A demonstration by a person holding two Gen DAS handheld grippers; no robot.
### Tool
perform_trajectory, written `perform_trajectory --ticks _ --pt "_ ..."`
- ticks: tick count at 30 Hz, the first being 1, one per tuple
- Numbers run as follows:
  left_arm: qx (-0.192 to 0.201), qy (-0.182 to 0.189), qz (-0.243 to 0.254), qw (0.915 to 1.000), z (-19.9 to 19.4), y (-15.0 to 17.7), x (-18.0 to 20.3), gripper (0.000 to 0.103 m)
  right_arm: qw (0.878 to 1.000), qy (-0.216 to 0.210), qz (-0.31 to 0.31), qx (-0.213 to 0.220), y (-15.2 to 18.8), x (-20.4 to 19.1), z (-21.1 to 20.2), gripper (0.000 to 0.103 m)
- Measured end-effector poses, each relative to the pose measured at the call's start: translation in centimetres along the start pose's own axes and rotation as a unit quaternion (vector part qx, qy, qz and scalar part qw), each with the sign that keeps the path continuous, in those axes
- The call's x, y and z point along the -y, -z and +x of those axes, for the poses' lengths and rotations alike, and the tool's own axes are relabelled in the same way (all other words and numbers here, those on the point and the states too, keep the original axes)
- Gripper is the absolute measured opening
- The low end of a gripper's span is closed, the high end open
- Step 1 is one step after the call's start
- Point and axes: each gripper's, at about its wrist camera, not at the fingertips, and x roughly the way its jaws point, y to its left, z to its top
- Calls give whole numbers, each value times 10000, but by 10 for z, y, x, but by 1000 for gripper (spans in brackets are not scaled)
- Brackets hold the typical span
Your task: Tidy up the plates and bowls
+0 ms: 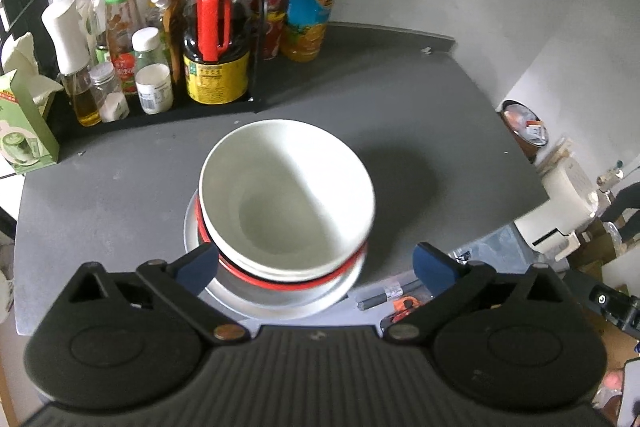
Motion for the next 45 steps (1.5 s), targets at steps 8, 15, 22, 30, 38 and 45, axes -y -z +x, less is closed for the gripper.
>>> perform_trajectory --ticks 8,15,22,30,38,45 --pt "271 178 268 9991 -33 27 15 103 9988 209 -275 353 19 -2 -38 103" --pt "341 291 450 9980 -53 50 20 103 9977 359 -361 458 34 -4 -57 103" --pt "503 194 655 9964 -70 69 26 102 9969 439 -450 480 47 -3 -77 103" --pt "428 219 813 9955 -83 83 37 102 9961 488 -584 446 56 -1 -93 103" --pt "478 231 824 9952 -92 93 37 102 9961 355 -641 493 58 0 -107 103" --pt "470 208 859 9950 -96 100 38 102 9954 304 -741 524 62 -2 -111 103"
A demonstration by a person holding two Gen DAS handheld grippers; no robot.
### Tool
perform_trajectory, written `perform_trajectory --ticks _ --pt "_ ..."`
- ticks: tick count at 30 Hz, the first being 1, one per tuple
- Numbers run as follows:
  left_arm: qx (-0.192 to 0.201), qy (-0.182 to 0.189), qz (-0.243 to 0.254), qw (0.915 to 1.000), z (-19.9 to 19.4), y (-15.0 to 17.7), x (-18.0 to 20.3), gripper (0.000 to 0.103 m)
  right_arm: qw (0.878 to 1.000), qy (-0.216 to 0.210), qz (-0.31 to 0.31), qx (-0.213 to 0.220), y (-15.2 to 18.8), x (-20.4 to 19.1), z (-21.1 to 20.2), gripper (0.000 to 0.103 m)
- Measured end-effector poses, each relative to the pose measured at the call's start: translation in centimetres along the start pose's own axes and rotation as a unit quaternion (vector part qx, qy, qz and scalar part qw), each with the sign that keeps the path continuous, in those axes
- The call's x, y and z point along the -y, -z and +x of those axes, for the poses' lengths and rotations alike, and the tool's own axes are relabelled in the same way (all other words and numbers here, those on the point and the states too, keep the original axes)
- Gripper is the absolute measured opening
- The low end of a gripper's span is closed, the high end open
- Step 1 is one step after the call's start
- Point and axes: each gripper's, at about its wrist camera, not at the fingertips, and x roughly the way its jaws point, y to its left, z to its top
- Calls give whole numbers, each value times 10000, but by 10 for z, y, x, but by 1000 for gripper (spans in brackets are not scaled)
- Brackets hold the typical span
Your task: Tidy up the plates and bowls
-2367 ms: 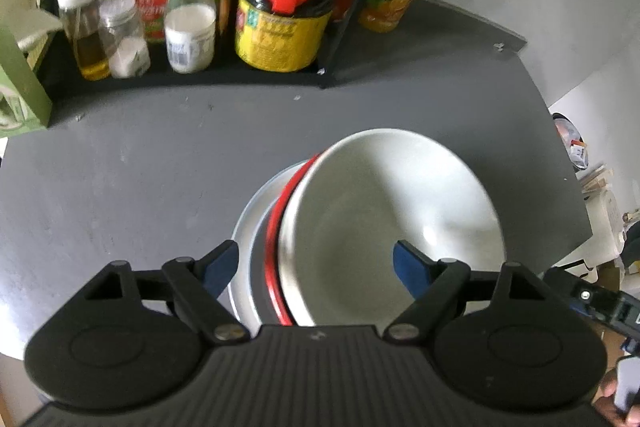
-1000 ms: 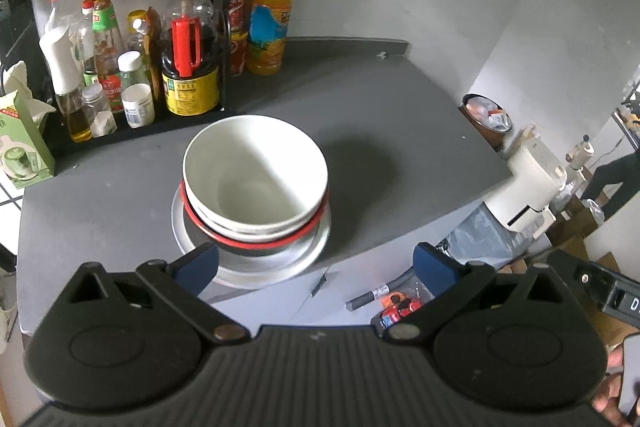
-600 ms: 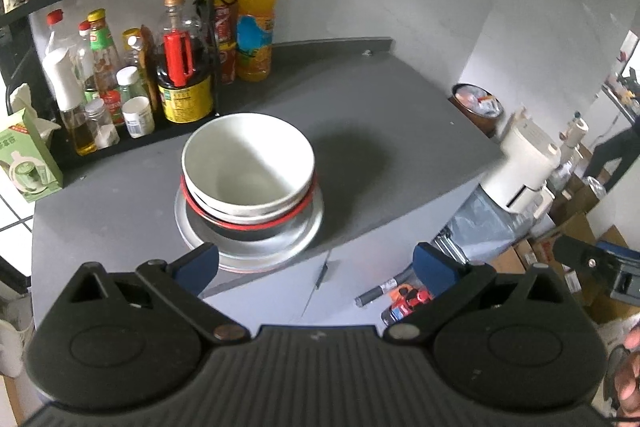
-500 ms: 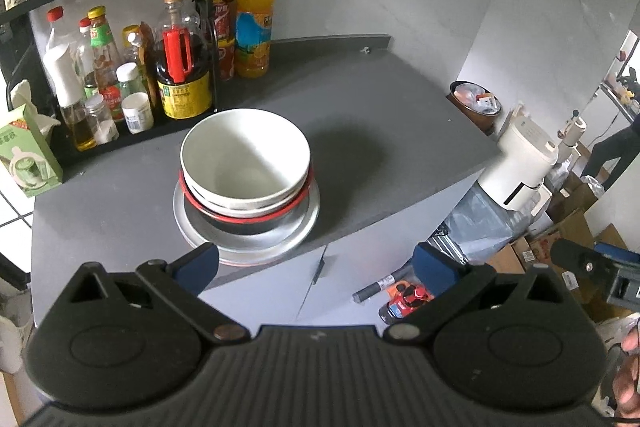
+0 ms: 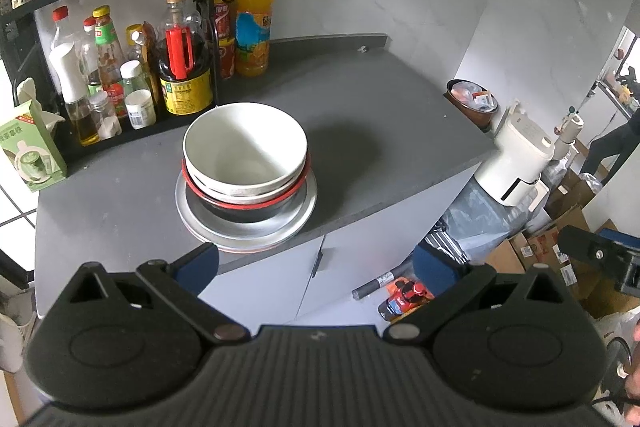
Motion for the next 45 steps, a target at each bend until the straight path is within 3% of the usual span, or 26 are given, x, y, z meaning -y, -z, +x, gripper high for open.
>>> perform_trajectory --ticks 45 --pt "70 -85 -101 9999 -9 -3 -22 102 9999 -132 -86 -40 -5 -6 5 103"
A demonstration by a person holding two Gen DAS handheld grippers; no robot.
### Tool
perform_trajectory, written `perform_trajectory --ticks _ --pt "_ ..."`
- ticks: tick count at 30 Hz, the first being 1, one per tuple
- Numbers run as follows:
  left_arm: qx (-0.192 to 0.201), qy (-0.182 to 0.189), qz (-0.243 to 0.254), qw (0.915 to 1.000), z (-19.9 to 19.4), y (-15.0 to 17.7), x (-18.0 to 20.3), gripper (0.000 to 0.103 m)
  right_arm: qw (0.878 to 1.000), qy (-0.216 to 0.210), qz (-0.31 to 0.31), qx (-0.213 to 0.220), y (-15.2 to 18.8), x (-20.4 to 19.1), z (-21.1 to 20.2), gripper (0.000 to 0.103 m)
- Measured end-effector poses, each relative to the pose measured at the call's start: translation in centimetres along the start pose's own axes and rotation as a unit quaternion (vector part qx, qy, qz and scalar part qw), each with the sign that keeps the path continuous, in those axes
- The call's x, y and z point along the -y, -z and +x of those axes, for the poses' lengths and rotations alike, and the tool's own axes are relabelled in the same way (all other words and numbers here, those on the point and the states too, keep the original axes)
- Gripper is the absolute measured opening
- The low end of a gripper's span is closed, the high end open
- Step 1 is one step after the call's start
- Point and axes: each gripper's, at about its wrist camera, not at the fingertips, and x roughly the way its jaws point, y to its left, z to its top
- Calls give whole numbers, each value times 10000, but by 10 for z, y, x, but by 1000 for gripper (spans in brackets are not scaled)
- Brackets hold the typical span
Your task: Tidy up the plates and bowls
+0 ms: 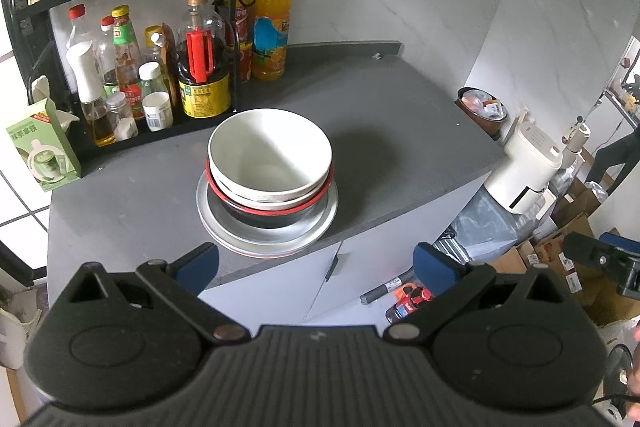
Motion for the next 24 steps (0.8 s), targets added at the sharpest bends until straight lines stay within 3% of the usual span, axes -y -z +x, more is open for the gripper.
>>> perform_trajectory --ticks 24 --pt "-72 -68 9 10000 7 -8 -4 102 9999 -5 137 1 -2 -1 9 103"
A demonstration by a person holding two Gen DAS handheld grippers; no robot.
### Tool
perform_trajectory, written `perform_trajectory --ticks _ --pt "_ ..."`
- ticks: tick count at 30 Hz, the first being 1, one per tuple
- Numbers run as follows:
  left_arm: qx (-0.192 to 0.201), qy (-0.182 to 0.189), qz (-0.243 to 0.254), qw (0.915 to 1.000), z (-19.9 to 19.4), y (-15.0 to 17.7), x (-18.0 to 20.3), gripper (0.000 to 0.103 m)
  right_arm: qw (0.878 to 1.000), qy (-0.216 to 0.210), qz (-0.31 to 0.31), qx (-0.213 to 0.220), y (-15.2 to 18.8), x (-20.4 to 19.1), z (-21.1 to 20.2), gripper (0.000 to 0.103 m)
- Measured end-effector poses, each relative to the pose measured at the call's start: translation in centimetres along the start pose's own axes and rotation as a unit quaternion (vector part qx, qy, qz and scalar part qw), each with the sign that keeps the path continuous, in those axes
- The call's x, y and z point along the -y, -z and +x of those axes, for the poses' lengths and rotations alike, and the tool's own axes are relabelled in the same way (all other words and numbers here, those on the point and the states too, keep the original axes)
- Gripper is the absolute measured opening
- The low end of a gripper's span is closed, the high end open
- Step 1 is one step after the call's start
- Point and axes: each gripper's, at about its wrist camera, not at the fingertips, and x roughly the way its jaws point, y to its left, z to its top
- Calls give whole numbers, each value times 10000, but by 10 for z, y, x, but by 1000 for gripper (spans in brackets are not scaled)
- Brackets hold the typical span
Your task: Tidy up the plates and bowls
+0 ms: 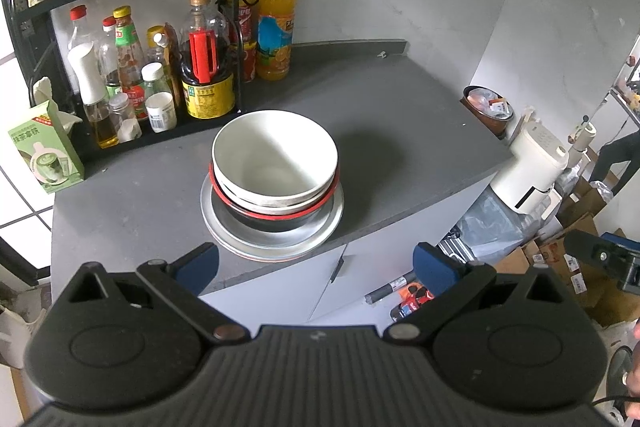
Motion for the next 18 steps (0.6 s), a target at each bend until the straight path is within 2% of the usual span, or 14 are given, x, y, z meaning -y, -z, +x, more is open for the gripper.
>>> perform_trajectory --ticks 18 --pt "-94 -24 -26 9999 5 -3 0 102 10000 -11 31 -61 1 -1 5 103"
